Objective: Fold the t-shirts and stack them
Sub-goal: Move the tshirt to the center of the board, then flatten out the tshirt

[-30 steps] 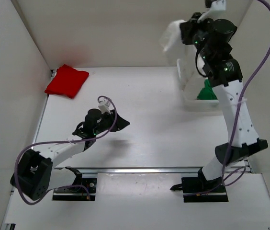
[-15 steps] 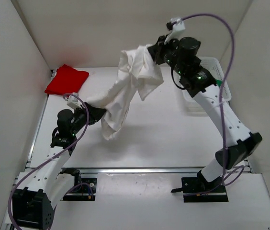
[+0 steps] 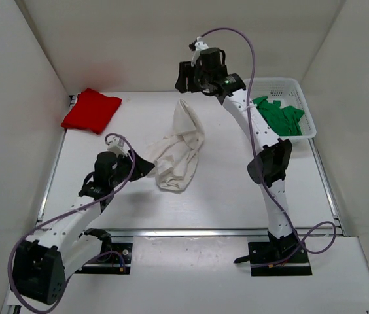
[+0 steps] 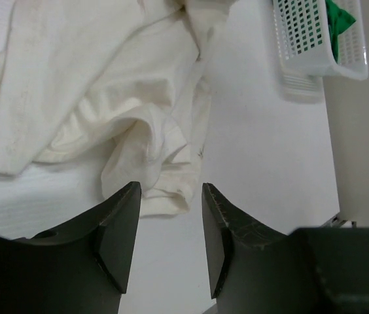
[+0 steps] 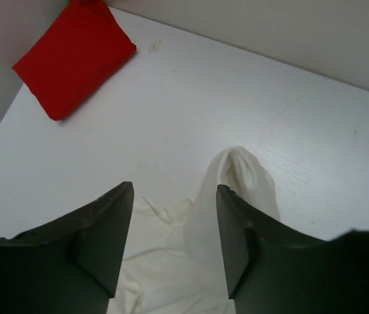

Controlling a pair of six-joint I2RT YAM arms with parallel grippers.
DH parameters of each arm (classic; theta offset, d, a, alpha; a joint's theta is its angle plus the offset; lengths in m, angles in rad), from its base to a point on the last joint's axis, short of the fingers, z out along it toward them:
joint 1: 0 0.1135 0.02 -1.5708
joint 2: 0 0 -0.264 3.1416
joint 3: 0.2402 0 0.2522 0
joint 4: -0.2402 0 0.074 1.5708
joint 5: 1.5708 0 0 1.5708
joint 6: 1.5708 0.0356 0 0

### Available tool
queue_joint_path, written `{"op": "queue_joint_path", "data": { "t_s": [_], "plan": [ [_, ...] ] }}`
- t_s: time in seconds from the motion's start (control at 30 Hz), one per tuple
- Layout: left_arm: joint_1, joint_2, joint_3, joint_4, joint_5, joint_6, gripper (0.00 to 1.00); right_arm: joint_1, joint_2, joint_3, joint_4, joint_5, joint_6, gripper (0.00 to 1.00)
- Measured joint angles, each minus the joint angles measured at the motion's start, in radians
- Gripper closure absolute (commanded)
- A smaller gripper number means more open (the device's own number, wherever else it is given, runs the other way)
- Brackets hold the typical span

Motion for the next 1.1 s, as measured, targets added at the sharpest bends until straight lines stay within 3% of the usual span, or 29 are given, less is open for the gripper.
{"op": "queue_joint_path", "data": {
  "t_s": [0.1,0.23,0.3,0.43,0.5,0.6,0.7,0.8,0.87,0.97,1.1],
  "plan": [
    [-0.043,0.079,0.064,-0.002,-0.061,0.016,0.43,-0.003,0.001,0.135,-0.085,0.000,-0.006,0.45],
    [-0.069,0.214,0.151,0.021,-0.130,0.038,0.40,-0.002,-0.009,0.224,-0.225,0.010,-0.019,0.60],
    [-0.068,0.297,0.197,0.036,-0.153,0.055,0.37,0.008,-0.013,0.221,-0.290,0.051,-0.031,0.71],
    [-0.068,0.451,0.307,0.036,-0.190,0.098,0.29,0.084,-0.053,0.100,-0.394,0.165,-0.051,0.71],
    [-0.070,0.523,0.371,0.039,-0.198,0.120,0.26,0.123,-0.124,-0.041,-0.389,0.196,-0.057,0.68],
    [-0.072,0.639,0.476,0.055,-0.193,0.140,0.20,0.159,-0.411,-0.496,-0.235,0.180,-0.058,0.56],
    [-0.072,0.772,0.586,0.079,-0.159,0.144,0.17,0.091,-0.811,-0.984,-0.010,0.068,0.010,0.50],
    [-0.071,0.887,0.677,0.088,-0.122,0.130,0.08,0.005,-1.063,-1.342,0.228,-0.008,0.102,0.49],
    [-0.076,0.953,0.738,0.084,-0.118,0.125,0.07,0.011,-1.088,-1.493,0.368,-0.062,0.158,0.48],
    [-0.092,1.035,0.840,0.064,-0.125,0.120,0.10,0.047,-0.962,-1.678,0.568,-0.129,0.237,0.47],
    [-0.101,1.074,0.879,0.079,-0.122,0.085,0.20,0.069,-0.790,-1.801,0.647,-0.172,0.317,0.45]
  ]
}}
